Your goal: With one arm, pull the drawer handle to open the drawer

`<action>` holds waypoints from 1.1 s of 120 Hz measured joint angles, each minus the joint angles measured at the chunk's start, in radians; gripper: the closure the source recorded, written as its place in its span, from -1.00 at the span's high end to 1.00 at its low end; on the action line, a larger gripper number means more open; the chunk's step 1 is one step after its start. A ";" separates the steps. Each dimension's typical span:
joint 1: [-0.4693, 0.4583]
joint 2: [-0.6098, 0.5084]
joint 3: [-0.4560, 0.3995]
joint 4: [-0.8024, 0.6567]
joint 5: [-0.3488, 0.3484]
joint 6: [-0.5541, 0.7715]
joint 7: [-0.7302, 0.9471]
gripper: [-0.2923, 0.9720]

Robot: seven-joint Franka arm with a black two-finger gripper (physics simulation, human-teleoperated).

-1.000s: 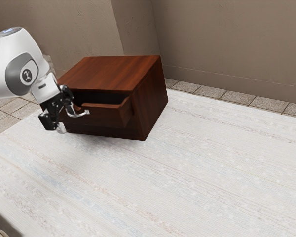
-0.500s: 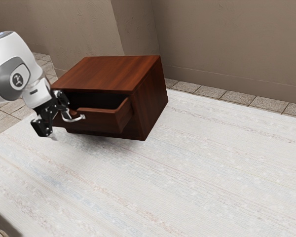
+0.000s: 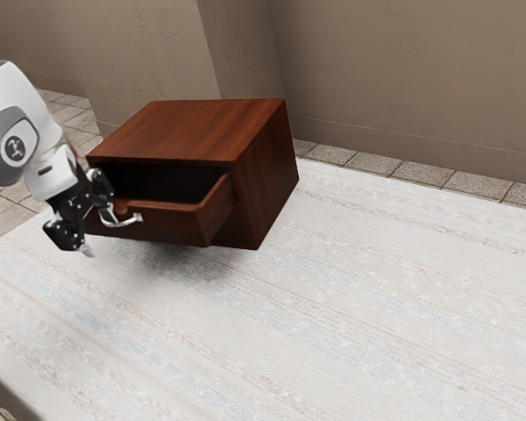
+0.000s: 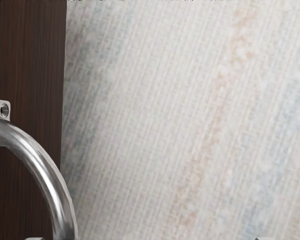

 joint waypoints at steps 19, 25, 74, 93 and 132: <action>0.002 -0.028 0.000 -0.029 0.002 -0.002 0.005 0.26; 0.003 -0.041 0.000 -0.038 0.003 -0.002 0.006 0.24; 0.009 -0.122 -0.001 -0.116 0.014 -0.002 0.013 0.28; 0.011 -0.155 -0.002 -0.150 0.022 -0.001 0.015 0.29; 0.014 -0.215 -0.003 -0.185 0.031 0.006 0.014 0.26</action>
